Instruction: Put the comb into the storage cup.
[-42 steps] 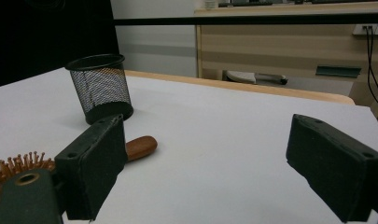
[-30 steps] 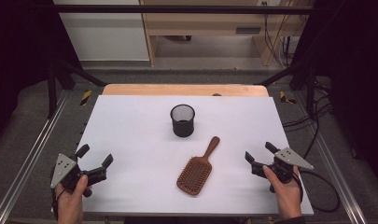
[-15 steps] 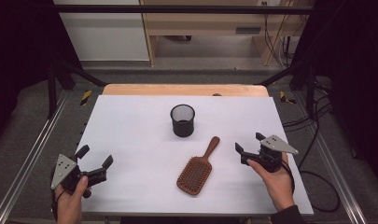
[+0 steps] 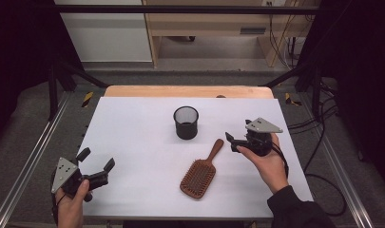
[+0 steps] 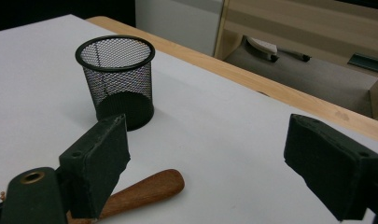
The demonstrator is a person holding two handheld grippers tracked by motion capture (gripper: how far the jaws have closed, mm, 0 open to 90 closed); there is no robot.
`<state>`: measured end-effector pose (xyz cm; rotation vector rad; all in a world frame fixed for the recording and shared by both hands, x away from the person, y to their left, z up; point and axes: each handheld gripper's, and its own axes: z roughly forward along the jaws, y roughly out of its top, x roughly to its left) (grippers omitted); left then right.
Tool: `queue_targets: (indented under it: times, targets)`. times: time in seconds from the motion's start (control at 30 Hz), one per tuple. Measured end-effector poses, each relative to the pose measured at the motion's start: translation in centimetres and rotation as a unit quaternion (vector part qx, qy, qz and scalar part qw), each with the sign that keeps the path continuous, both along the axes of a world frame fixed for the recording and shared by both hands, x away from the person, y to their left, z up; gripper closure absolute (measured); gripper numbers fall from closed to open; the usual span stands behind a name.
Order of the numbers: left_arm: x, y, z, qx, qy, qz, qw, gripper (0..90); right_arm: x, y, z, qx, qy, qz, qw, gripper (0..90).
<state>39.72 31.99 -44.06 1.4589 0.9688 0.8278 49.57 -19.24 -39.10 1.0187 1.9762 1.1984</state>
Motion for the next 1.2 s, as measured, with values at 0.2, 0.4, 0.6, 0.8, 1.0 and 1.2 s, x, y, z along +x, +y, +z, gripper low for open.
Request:
queue_targets:
  times: [0.2, 0.4, 0.6, 0.8, 1.0, 1.2]
  targets:
    - [0.0, -0.1, 0.0, 0.006, 0.0, -0.002, 1.0, 2.7, 1.3, 1.8, 0.3, -0.022, 0.018, 0.026, 0.9993, 28.3]
    - [0.0, -0.1, 0.1, 0.008, -0.002, -0.002, 1.0, 2.7, 2.0, 3.3, 0.1, -0.042, 0.034, 0.052, 0.9972, 53.0]
    - [0.0, -0.1, 0.1, 0.013, -0.003, -0.003, 0.9999, 2.8, 2.3, 4.6, -0.6, -0.057, 0.049, 0.074, 0.9944, 72.5]
    - [-0.1, -0.1, 0.1, 0.013, -0.004, -0.003, 0.9999, 3.1, 2.7, 5.3, -1.4, -0.066, 0.074, 0.09, 0.991, 88.9]
    - [-0.1, -0.2, 0.1, 0.013, -0.004, -0.004, 0.9999, 3.1, 3.3, 5.7, -2.4, -0.074, 0.103, 0.091, 0.9877, 90.0]
    - [-0.1, -0.2, 0.2, 0.013, -0.004, -0.004, 0.9999, 3.1, 4.0, 6.0, -3.5, -0.103, 0.125, 0.085, 0.9831, 90.0]
